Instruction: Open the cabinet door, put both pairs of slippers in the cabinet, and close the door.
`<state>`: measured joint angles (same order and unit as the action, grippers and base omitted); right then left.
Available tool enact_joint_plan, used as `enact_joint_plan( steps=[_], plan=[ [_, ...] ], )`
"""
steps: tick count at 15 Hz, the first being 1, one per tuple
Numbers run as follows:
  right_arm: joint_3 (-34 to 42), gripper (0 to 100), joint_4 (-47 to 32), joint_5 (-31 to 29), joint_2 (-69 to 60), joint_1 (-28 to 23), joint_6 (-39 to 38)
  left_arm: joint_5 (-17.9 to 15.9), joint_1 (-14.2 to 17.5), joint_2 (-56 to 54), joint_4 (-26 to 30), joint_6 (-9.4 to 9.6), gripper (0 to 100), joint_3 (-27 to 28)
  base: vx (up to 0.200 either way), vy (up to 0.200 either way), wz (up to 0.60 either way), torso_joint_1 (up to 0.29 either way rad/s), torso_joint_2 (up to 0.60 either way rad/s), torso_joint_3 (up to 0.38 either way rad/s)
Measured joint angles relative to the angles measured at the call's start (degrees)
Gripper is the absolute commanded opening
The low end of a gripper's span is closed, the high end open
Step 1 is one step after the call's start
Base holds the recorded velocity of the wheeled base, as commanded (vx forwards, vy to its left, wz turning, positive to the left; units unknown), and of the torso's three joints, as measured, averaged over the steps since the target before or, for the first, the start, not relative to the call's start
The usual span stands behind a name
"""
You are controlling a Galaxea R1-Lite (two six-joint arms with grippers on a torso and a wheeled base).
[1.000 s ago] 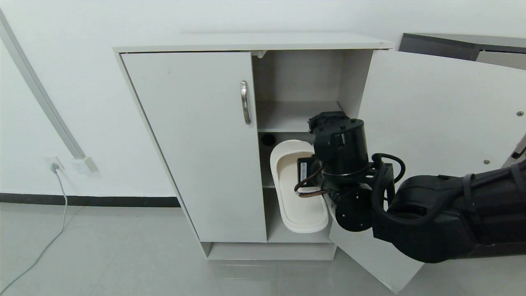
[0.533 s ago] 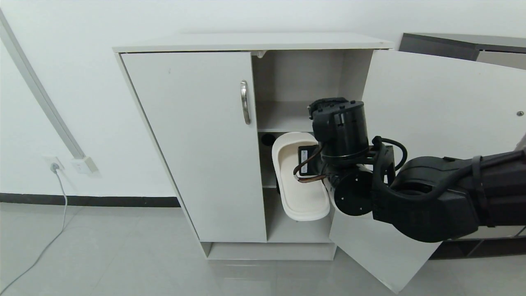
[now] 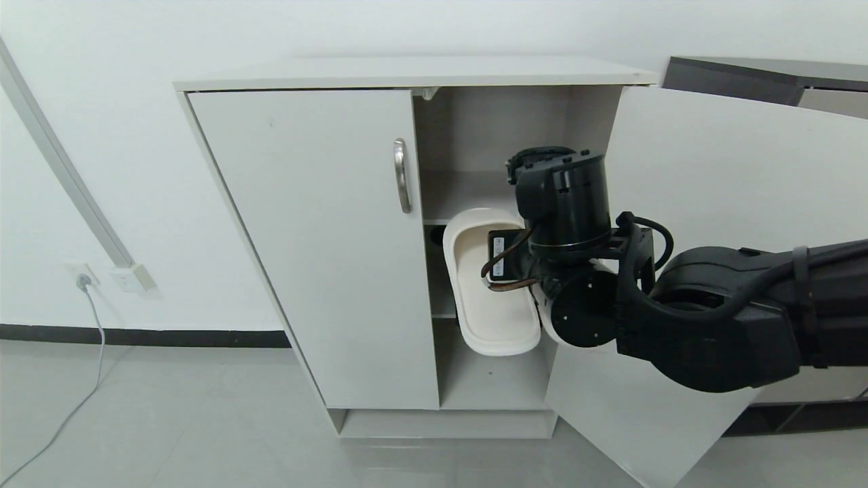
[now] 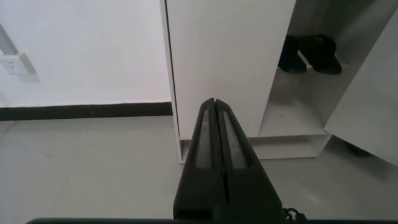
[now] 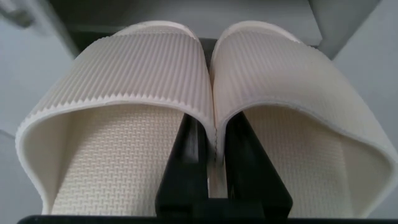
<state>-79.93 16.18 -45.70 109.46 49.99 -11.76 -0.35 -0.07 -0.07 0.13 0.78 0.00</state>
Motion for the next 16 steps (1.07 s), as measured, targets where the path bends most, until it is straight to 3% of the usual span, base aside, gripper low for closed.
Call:
enact_joint_plan(
  steps=[8,16],
  plan=[
    [-0.20,0,-0.01,0.00,0.60,-0.11,-0.06,-0.02,-0.04,0.00,-0.02,0.01,0,0.00,0.200,0.000,0.00,0.007,0.00,0.003],
    [-3.34,0,-0.04,0.07,2.86,-1.84,-0.02,0.02,0.00,0.00,-0.04,-0.07,0,0.00,0.000,0.000,0.00,0.000,0.00,0.000]
  ],
)
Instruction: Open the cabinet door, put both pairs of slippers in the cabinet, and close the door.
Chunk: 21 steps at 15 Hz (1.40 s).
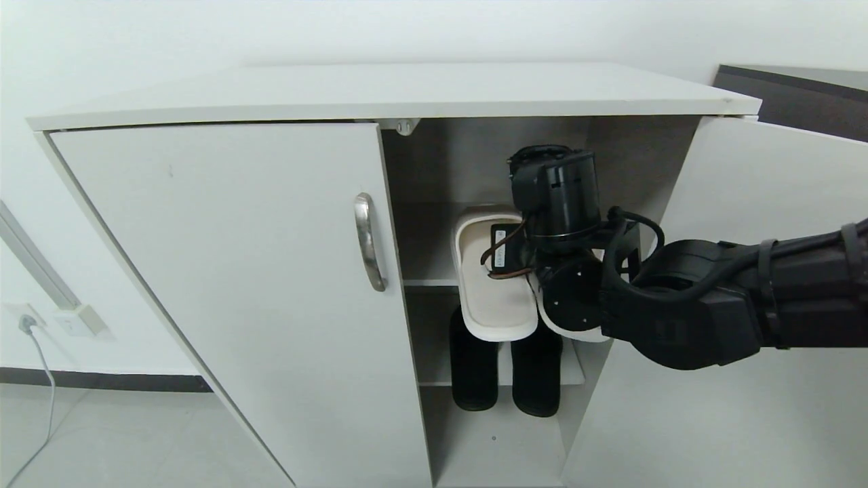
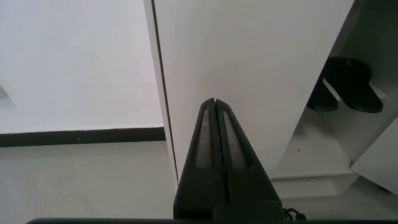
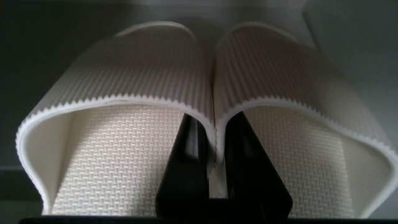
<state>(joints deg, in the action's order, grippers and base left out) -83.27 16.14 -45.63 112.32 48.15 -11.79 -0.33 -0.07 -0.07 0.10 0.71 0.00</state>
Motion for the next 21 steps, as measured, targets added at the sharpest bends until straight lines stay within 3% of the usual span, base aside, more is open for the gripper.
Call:
enact_joint_plan(
  steps=[10,21],
  plan=[
    [-14.82,0,-7.11,0.33,8.64,-3.50,0.00,0.00,-0.02,0.00,0.00,0.00,0,0.00,0.000,0.000,0.00,0.000,0.00,0.000],
    [-22.59,0,-9.52,1.78,13.23,-6.53,0.77,0.00,-0.02,0.00,0.00,0.00,0,0.00,0.000,0.000,0.00,0.000,0.00,0.000]
  ],
)
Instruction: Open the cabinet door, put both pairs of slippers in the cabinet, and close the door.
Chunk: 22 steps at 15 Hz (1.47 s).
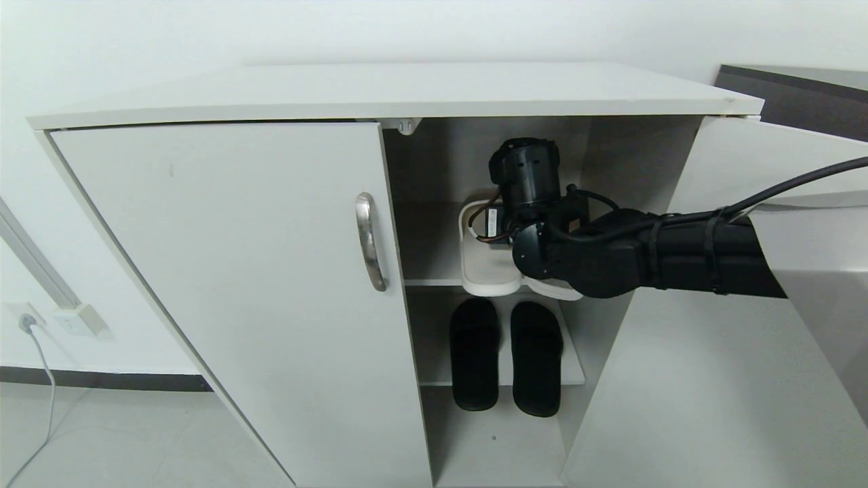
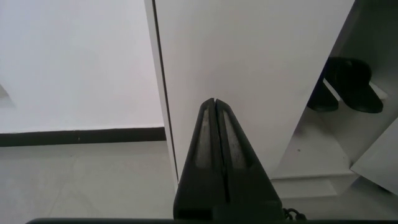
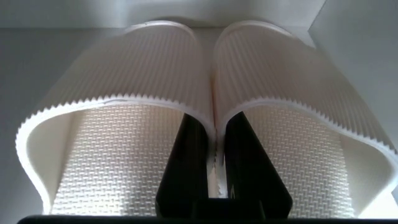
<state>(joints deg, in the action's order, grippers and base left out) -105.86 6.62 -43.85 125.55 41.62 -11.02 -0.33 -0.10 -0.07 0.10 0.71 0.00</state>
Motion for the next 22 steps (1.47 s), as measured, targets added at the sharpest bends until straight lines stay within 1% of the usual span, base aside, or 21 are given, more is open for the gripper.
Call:
enact_joint_plan(
  steps=[6,7,10,15,19,22],
  plan=[
    [0.46,0,0.00,0.00,0.30,0.02,-0.01,-0.02,0.00,0.00,0.00,0.00,0,0.00,0.000,0.000,0.00,0.000,0.00,0.000],
    [0.57,100,0.00,-0.05,0.30,0.16,-0.01,-0.02,0.02,0.00,0.00,0.00,0,0.00,0.000,0.000,0.00,0.000,0.00,0.000],
    [1.05,100,0.05,-0.10,0.16,0.61,-0.04,-0.02,0.00,0.00,0.00,0.00,0,0.00,0.000,0.000,0.00,0.000,0.00,0.000],
    [6.12,100,0.49,-0.40,-2.56,2.17,-0.44,-0.02,0.00,0.00,0.00,0.00,0,0.00,0.000,0.000,0.00,0.000,0.00,0.000],
    [12.84,100,1.17,-0.60,-7.23,3.89,-0.74,0.00,0.00,0.00,0.00,0.00,0,0.00,0.000,0.000,0.00,0.000,0.00,0.000],
    [21.16,100,4.79,-0.62,-12.62,6.50,-0.91,-0.02,0.00,0.00,0.00,0.00,0,0.00,0.000,0.000,0.00,0.000,0.00,0.000]
  ],
)
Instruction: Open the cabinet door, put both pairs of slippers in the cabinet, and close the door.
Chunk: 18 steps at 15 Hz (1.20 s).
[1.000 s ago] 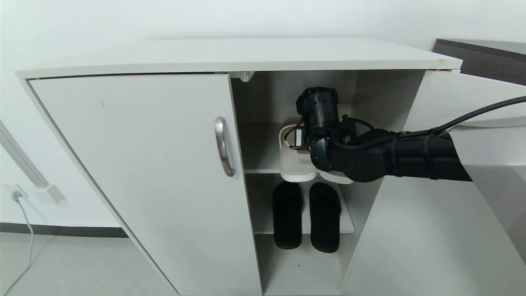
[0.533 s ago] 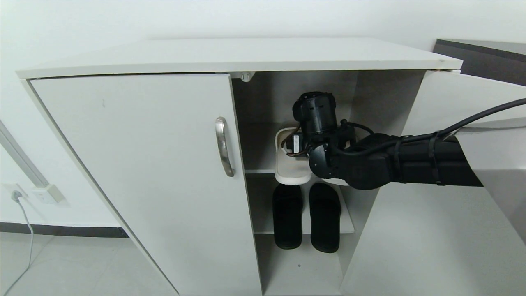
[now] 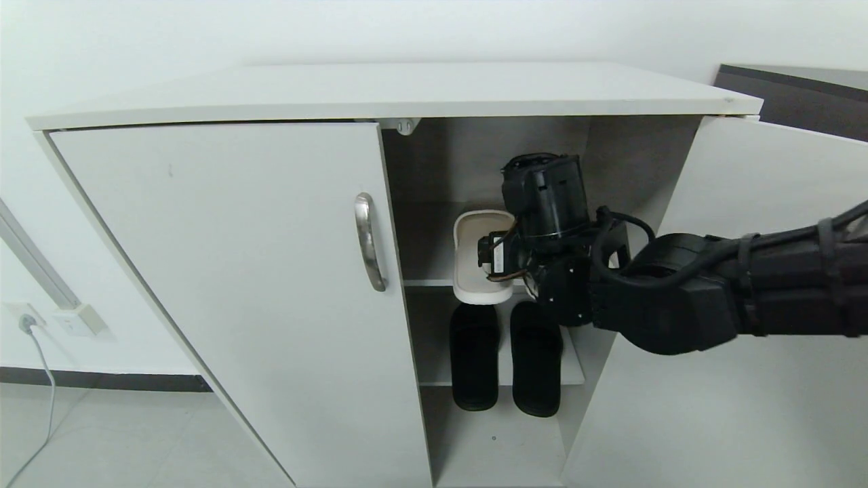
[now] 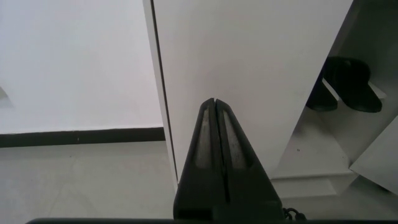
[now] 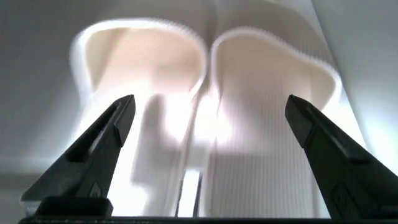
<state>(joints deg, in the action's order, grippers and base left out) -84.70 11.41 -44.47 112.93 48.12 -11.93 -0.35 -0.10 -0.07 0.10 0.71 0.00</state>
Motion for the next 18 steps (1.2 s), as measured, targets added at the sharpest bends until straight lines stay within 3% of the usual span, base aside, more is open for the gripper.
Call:
enact_joint_plan(
  steps=[4,7,10,11,18],
  plan=[
    [14.20,100,4.97,1.32,-8.67,4.25,-0.11,0.00,0.00,0.00,0.00,0.00,0,0.00,0.000,0.000,0.00,0.000,0.00,0.000],
    [25.83,100,13.06,3.47,-15.03,7.29,0.20,0.00,0.00,0.00,0.00,0.00,0,0.00,0.000,0.000,0.00,0.000,0.00,0.000],
    [34.10,100,18.03,8.84,-19.47,8.74,0.45,0.00,0.00,0.00,0.00,0.00,0,0.00,0.000,0.000,0.00,0.000,0.00,0.000],
    [35.28,0,18.33,9.34,-20.21,9.13,0.45,0.02,0.00,0.00,0.00,0.00,0,0.00,0.000,0.000,0.00,0.000,0.00,0.000],
    [38.56,0,21.89,10.09,-21.92,10.53,1.29,0.02,0.00,0.00,0.00,0.00,0,0.00,0.000,0.000,0.00,0.000,0.00,0.000]
  ],
)
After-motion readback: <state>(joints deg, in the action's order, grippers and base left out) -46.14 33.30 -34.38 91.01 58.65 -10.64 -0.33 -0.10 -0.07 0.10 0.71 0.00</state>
